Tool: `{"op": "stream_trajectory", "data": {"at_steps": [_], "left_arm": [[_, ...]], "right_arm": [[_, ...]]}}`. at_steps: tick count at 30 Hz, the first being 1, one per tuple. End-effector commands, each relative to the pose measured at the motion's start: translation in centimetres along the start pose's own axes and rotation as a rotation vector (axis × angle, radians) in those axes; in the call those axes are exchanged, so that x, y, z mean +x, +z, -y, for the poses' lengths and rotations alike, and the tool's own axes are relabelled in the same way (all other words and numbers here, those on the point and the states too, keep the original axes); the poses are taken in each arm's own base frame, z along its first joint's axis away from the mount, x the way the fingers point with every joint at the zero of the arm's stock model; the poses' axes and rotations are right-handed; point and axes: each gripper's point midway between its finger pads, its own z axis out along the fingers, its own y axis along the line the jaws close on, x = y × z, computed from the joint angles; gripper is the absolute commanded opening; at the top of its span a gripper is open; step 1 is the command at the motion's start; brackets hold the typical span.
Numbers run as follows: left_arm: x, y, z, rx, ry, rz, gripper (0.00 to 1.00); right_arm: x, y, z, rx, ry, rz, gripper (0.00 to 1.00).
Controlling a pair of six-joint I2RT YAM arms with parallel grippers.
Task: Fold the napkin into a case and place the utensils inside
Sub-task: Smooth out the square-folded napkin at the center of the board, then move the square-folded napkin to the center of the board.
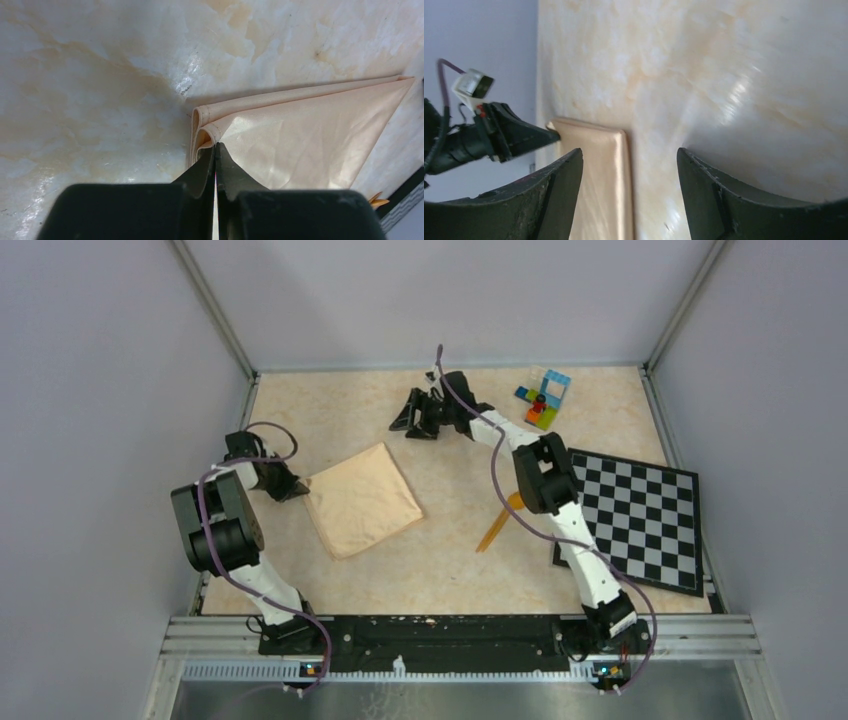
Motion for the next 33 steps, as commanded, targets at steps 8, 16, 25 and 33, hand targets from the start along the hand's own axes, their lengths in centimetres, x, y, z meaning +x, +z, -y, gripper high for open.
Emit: {"op": "stream_trajectory", "data": {"at_steps": [8, 16, 25, 33], "left_arm": [[0.5, -4.5, 10.9, 0.3, 0.162, 0.102, 0.34], [4.4, 1.3, 19.1, 0.552, 0.195, -0.087, 0.17], [5.5, 7.0, 17.4, 0.436, 0.181, -0.128, 0.07], [5.9, 7.7, 15.3, 0.352, 0.213, -0.131, 0.05]], "right_arm": [[8.9, -9.3, -7.4, -0.14, -0.163, -0.167, 0.69], [15.4, -8.0, -8.0, -0.213, -0.148, -0.283, 0.65], [20.2, -9.9, -3.9, -0.167, -0.098, -0.34, 0.59], [23.4, -14.1, -0.1, -0.083, -0.067, -0.352, 0.59]]}}
